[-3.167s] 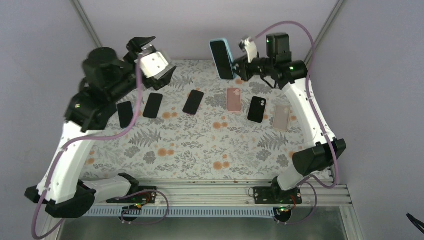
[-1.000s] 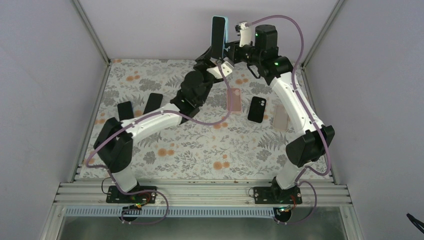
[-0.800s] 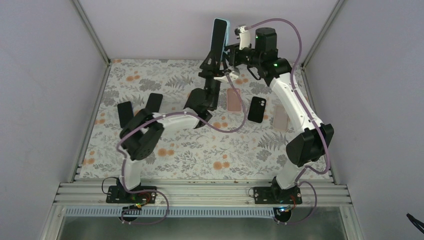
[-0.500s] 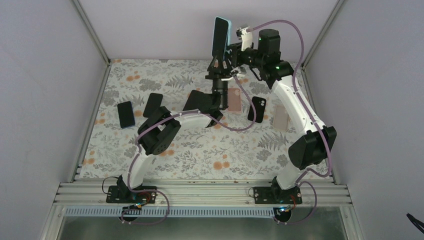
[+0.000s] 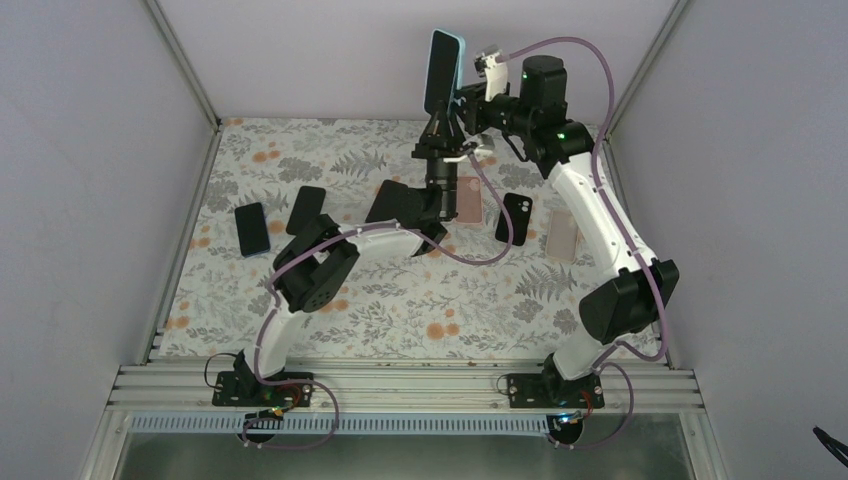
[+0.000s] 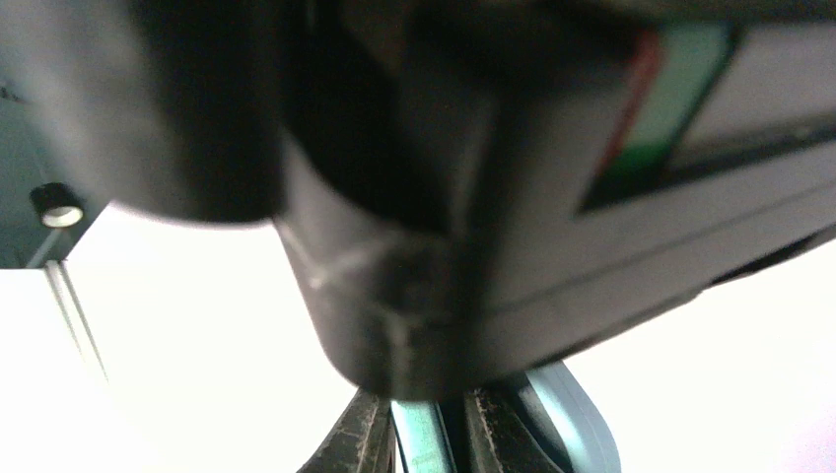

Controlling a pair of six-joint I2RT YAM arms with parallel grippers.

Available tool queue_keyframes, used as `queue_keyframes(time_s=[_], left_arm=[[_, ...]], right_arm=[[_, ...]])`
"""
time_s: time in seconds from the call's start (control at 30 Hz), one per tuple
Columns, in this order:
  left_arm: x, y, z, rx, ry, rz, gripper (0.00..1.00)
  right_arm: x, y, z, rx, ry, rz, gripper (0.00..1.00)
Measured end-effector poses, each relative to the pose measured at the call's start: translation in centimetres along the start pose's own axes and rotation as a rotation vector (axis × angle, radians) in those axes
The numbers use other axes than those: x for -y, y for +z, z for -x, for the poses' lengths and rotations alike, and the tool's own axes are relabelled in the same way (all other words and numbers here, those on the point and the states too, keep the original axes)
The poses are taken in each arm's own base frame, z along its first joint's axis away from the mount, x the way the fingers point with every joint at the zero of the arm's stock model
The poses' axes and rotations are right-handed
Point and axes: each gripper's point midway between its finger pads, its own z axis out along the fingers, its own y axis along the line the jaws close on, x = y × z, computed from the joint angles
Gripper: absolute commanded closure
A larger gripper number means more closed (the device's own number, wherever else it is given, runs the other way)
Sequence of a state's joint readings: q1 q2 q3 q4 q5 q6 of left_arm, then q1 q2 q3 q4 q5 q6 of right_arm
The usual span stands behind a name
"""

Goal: Take the phone out of the phone case
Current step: Remove the phone case from the phone.

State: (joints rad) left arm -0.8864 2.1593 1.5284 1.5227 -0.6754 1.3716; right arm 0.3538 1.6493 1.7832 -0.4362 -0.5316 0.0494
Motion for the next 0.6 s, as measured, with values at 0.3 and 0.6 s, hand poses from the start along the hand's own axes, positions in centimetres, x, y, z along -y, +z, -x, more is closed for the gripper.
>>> queue_keyframes(time_s=[0.3, 0.6], left_arm=[[-2.9, 0.7, 0.3, -0.114, -0.073, -0.315, 0.98], [-11.8, -1.7, -5.8, -0.325, 0.138, -0.441, 0.98]], right_arm=[[3.6, -1.9, -1.6, -0.074, -0.106, -0.349, 0.97], [10.5, -6.0, -10.6, -0.472, -0.241, -0.583, 0.97]])
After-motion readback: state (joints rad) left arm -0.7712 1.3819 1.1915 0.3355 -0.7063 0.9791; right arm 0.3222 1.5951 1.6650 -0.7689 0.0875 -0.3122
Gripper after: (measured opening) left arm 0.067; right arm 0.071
